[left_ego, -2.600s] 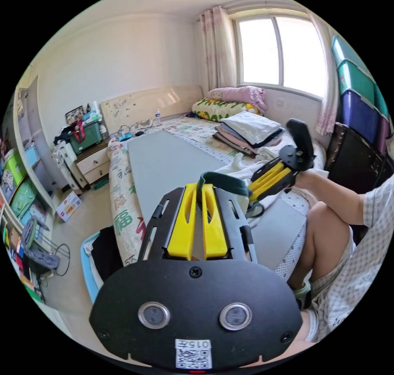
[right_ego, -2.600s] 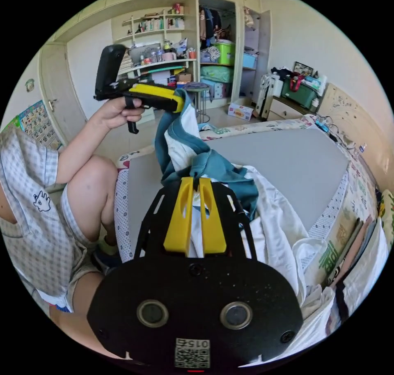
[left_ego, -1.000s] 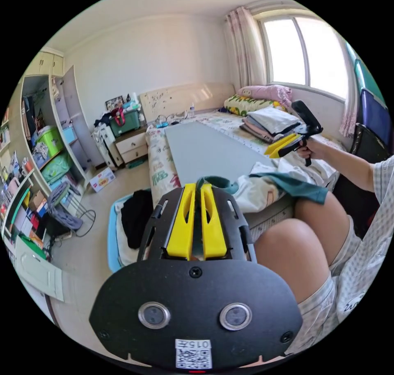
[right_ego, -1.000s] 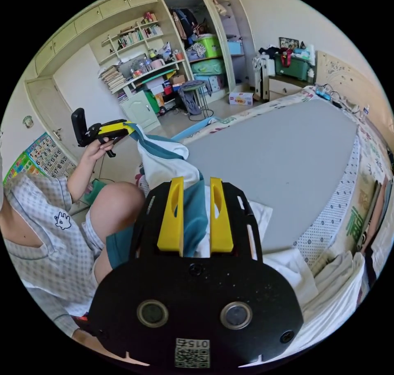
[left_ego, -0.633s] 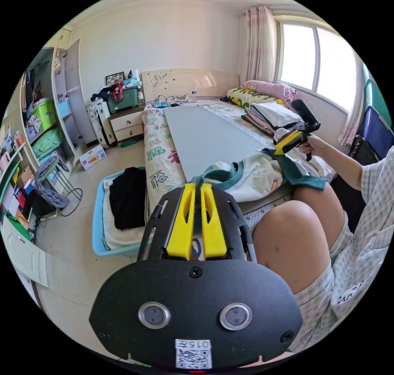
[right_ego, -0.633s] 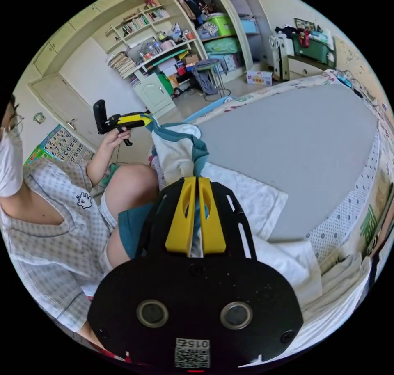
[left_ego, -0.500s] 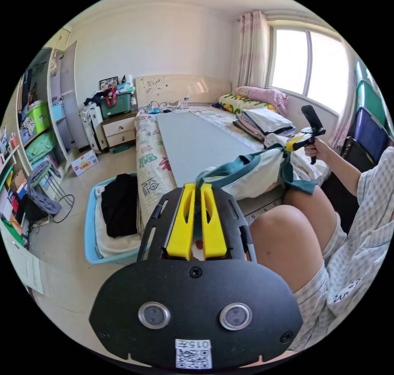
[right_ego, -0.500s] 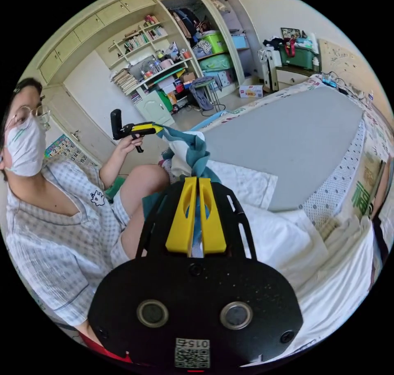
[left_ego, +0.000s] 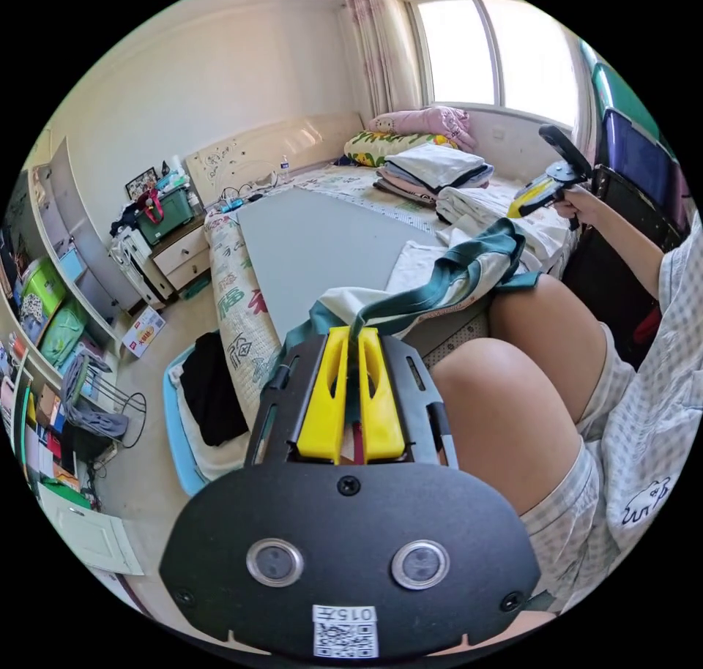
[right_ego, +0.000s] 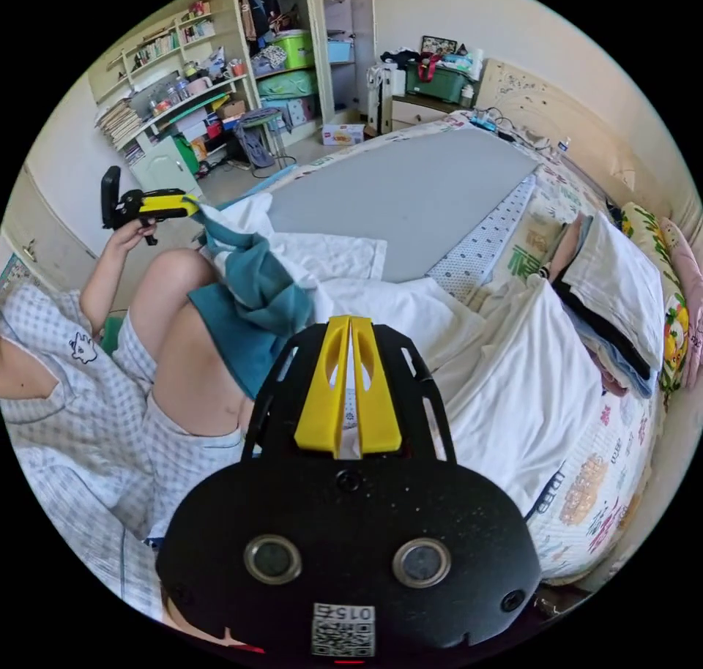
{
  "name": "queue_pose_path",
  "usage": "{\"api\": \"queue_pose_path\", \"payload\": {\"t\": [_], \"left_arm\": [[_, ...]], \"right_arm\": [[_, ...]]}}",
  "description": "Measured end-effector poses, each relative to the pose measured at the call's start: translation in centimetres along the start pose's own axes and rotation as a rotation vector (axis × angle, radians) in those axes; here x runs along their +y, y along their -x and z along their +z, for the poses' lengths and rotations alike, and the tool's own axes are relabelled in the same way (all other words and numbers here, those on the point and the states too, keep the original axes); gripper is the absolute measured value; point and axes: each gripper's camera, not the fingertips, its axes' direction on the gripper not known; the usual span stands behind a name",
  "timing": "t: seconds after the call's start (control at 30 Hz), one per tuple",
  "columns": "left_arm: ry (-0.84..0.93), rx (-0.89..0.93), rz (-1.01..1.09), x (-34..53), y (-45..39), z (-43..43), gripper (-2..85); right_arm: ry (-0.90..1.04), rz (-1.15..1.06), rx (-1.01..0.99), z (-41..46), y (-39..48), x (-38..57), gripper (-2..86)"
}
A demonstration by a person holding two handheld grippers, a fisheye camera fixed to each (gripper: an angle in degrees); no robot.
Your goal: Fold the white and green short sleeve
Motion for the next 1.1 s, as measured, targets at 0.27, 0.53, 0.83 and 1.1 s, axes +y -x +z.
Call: {"api": "queue_pose_path", "payload": {"t": [0.27,0.53,0.83,1.1], "left_arm": [[-0.033,0.065,-0.095,0.6,2.2,0.0,0.0],[-0.055,0.090,-0.085,0.8,3.4,-0.1,0.0],[-0.060,0.161,-0.089,1.5,5.0,0.9,0.0],[-0.079,0.161,-0.096,2.3,5.9,0.4,0.0]], "right_arm": [[-0.051,-0.392,-0.275,0.9,6.7,-12.5,5.3],[0.447,-0.584,-0.283,11.4,10.0,-20.8,6.5],[0.560,-0.478,-0.525,15.3,6.5,-21.3,5.8],[0.446,-0.405,-0.496,12.8,4.3,-18.6,0.1]]}}
